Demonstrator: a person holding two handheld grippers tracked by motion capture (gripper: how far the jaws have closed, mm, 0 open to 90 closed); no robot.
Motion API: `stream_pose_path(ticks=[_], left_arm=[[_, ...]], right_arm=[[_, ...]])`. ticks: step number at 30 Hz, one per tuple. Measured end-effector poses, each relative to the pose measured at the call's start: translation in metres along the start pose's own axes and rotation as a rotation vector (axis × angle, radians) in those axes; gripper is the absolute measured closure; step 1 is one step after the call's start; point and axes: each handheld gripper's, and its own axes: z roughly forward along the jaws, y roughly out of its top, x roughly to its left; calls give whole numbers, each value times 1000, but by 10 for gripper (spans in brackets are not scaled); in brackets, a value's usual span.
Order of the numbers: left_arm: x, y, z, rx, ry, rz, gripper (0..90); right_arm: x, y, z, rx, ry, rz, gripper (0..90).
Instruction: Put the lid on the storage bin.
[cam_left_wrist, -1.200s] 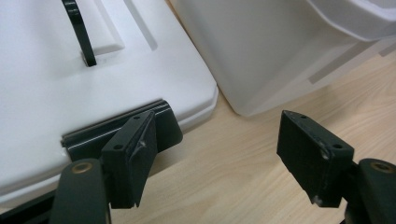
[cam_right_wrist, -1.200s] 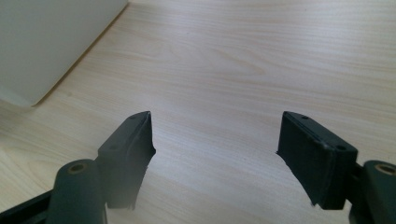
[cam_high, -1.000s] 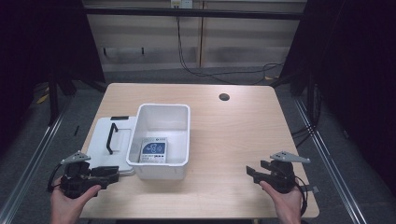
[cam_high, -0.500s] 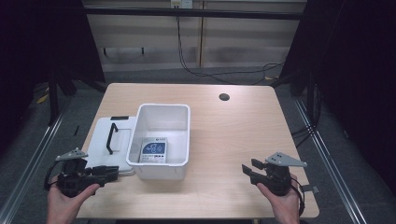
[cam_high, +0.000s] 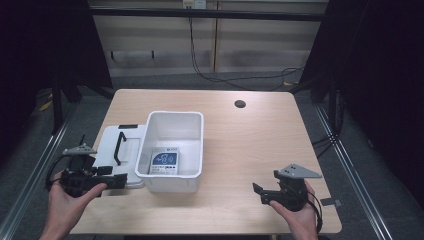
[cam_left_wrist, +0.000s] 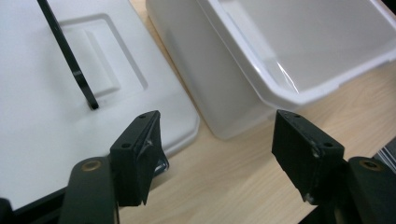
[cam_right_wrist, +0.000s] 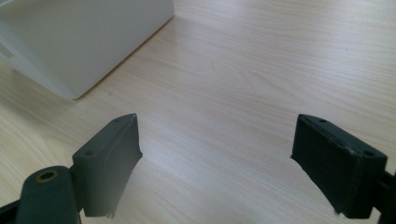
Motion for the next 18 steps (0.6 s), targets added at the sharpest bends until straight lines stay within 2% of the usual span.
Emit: stream_pose_path(ticks=[9, 13, 16, 18], left_arm=[[15, 24, -6, 2, 27, -46, 325], [19, 30, -4, 31, 37, -55, 341], [22, 37, -3, 43, 65, -43, 343], [26, 42, 0, 50, 74, -56, 341]], right_arm=[[-7, -3, -4, -2, 20, 43, 142], [-9, -4, -6, -10, 25, 44, 143], [-9, -4, -6, -10, 29, 50, 143], [-10, -4, -7, -5, 36, 52, 143]])
